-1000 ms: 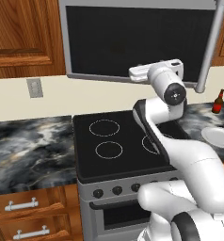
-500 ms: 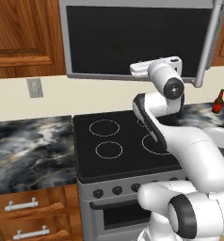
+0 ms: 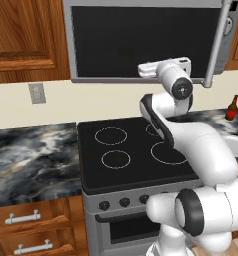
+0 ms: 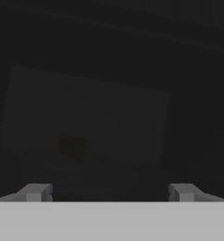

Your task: Pick the cheese from the counter and place it in the microwave. Then turn on the microwave.

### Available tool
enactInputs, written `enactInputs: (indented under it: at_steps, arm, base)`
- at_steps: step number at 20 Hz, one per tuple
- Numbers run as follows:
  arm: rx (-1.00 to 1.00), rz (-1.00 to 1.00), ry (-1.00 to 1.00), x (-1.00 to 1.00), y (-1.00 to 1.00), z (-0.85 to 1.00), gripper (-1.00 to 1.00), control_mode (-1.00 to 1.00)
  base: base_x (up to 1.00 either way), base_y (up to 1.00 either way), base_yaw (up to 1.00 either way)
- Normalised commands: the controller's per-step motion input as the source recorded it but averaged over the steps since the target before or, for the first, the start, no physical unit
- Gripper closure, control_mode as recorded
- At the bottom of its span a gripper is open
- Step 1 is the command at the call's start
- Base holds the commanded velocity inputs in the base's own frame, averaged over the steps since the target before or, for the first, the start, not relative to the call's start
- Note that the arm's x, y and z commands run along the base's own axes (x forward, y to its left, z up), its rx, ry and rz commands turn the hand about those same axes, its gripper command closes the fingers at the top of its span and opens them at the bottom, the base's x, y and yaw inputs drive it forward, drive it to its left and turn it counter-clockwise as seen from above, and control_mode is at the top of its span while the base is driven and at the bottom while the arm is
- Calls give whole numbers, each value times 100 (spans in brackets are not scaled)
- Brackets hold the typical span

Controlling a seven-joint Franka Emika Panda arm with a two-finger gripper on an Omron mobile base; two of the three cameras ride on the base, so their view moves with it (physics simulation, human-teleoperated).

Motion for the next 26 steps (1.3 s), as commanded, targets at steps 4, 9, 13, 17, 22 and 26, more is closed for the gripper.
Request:
enactInputs:
  at_steps: [4,9,13,17,22,26]
  arm:
    - [3,0,0,35,-14,0,-100,-100]
    - [3,0,0,30,-13,0,-100,-100]
    - [3,0,0,33,-11,0,-100,-100]
    - [3,0,0,38,-7,0,-100,-100]
    - [3,0,0,32,-6,0,-100,-100]
    - [3,0,0,12,-6,0,-100,-100]
  base:
    - [0,0,0]
    - [0,0,0]
    - [0,0,0]
    - [0,0,0]
    - [0,0,0]
    - [0,0,0]
